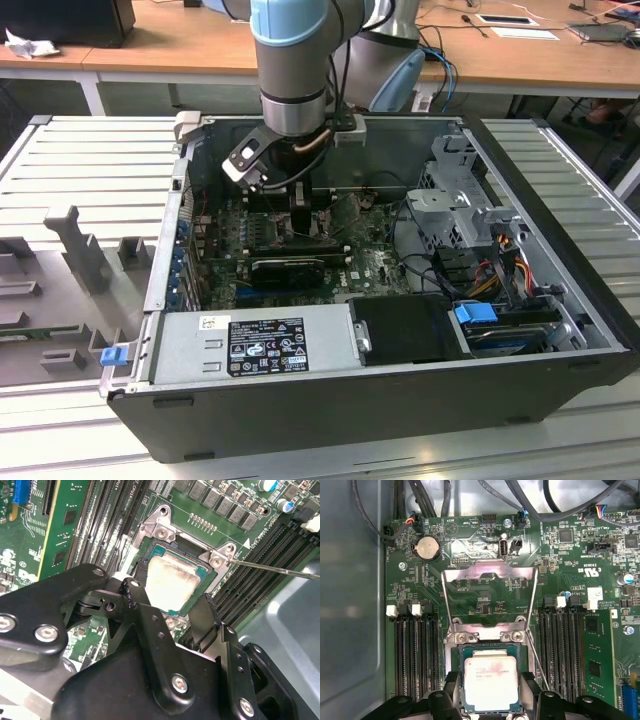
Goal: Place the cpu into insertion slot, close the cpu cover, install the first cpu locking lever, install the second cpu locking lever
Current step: 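Place the cpu into insertion slot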
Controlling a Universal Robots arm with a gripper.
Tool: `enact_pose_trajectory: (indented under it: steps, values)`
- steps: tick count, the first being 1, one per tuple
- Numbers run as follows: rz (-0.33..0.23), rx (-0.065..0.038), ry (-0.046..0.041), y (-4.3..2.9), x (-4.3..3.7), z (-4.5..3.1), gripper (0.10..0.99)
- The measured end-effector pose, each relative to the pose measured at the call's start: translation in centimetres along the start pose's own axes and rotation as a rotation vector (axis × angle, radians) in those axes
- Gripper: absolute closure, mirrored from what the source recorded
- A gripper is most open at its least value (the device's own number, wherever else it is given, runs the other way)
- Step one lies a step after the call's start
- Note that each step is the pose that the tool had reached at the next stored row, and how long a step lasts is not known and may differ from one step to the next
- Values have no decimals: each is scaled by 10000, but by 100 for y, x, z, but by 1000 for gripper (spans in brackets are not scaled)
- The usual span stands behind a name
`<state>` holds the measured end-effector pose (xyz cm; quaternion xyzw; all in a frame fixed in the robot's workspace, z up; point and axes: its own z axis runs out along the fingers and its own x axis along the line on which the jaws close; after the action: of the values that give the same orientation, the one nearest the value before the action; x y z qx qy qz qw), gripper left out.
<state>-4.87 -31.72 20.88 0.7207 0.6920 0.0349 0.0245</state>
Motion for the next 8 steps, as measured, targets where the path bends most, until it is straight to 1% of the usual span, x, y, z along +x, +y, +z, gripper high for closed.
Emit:
enact_pose_trajectory:
  steps: [6, 8]
  values:
    - [0, 6, 1, 6, 1, -75, 486]
    - [5, 15, -1, 10, 2, -116, 486]
